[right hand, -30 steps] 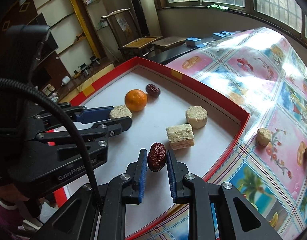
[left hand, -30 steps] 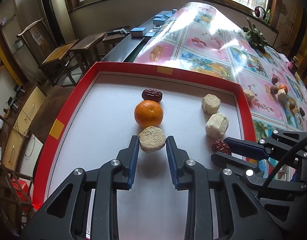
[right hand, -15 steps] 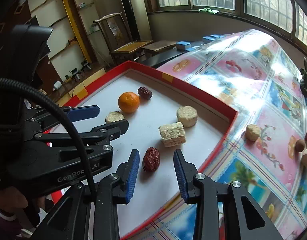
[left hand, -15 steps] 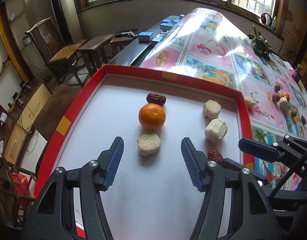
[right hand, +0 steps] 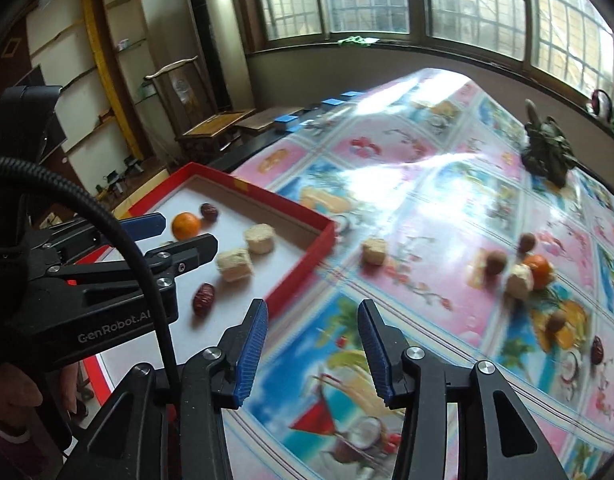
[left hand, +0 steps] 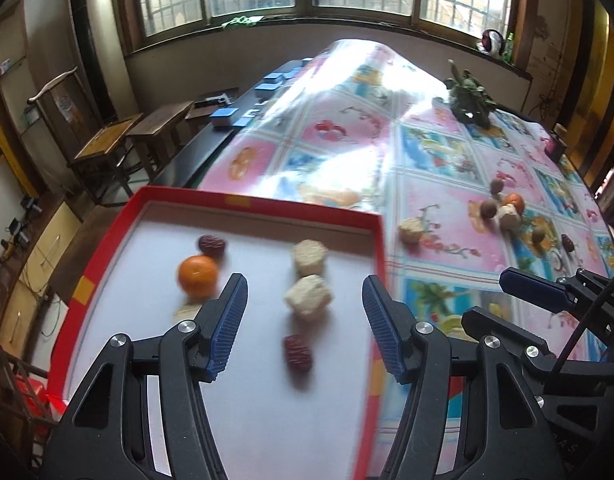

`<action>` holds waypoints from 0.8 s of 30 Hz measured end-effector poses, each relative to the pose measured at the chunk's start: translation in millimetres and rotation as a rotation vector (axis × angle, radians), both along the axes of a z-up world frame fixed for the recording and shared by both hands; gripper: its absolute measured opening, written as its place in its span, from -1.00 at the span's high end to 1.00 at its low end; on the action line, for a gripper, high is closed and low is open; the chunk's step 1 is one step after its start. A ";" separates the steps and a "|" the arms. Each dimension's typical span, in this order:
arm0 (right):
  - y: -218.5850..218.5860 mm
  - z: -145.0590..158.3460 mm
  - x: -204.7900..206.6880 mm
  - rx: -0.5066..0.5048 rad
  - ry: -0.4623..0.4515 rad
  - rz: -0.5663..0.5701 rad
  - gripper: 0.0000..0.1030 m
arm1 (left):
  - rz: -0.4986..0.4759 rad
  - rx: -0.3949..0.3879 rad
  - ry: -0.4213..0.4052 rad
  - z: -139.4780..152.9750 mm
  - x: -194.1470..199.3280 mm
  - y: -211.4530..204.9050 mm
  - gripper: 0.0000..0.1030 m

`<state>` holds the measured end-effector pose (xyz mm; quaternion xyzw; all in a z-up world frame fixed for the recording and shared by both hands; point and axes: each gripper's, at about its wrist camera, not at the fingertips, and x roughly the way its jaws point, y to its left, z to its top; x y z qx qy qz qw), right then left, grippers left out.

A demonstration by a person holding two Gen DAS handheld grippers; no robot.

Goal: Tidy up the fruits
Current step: 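Move both open tools back over the remaining fruits on the tablecloth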

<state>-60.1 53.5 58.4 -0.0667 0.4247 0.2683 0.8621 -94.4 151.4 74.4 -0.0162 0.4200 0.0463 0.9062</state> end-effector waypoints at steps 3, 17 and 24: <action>-27.4 3.0 0.9 0.012 0.003 -0.047 0.03 | -0.031 -0.006 0.001 2.0 6.6 -18.2 -0.17; -140.4 2.4 4.3 0.013 -0.004 -0.230 -0.15 | -0.163 0.004 0.042 -5.3 37.2 -97.3 -0.17; -178.1 -8.2 12.7 0.037 0.026 -0.311 -0.15 | -0.218 -0.057 0.119 -20.7 55.5 -118.4 -0.17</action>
